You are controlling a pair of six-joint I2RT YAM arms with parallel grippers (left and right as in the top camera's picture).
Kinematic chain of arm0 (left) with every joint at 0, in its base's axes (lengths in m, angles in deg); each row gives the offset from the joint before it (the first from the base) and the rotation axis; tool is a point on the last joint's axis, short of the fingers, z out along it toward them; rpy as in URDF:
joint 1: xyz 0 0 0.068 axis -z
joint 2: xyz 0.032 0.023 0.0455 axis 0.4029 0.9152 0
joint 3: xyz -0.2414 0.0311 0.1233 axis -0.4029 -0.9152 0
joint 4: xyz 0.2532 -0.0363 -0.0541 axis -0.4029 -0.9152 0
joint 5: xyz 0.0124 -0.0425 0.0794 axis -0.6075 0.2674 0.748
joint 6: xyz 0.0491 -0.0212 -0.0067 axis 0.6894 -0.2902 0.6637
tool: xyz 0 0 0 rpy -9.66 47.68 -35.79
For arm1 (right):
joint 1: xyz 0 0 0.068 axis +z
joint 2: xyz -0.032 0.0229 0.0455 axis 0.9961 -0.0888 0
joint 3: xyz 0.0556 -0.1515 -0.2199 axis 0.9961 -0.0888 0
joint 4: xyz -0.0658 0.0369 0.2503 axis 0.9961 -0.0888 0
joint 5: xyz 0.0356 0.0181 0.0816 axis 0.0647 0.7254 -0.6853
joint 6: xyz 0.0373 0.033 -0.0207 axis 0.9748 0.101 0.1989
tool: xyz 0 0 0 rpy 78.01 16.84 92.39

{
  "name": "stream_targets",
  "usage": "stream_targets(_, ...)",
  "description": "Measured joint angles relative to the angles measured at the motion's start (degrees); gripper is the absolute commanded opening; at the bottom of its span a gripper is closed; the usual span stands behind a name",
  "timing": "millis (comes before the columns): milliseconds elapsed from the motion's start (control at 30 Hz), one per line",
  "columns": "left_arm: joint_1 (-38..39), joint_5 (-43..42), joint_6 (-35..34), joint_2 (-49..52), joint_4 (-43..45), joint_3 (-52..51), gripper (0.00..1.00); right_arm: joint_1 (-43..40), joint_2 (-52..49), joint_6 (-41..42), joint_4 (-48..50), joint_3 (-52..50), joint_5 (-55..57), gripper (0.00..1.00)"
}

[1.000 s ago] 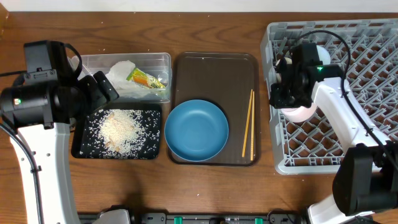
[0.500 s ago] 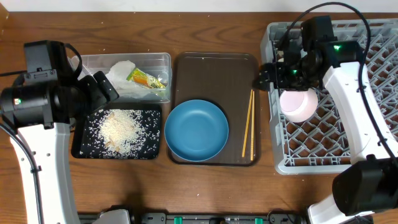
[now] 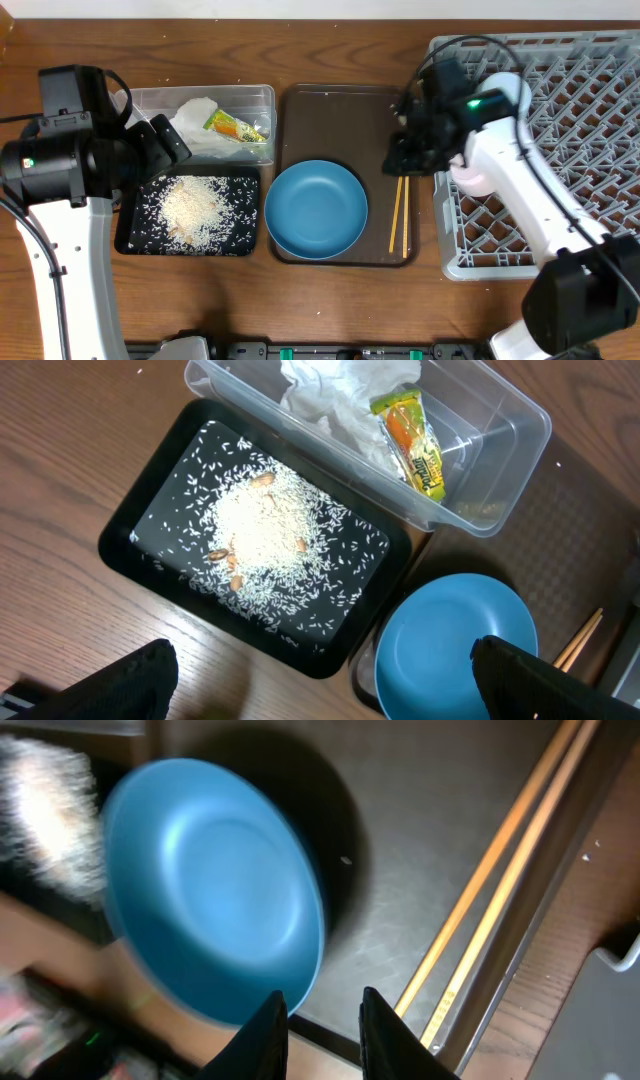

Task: Sort waste into correct bins and load items into the dishwasher rack
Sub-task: 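Move the right gripper left to the chopsticks on the brown tray, then close the right gripper on the wooden chopsticks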

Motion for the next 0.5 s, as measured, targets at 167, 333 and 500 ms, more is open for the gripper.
stream_targets(167,0.0,0.0,0.0,0.0,0.0,0.0,0.96,7.7,0.0,9.8,4.3,-5.7,10.3,0.16)
stream_targets(333,0.0,0.0,0.0,0.0,0.0,0.0,0.96,10.8,0.0,16.7,5.8,-10.0,18.1,0.16)
stream_targets(500,0.0,0.0,0.0,0.0,0.0,0.0,0.96,10.7,0.0,19.9,10.3,-14.5,22.0,0.15)
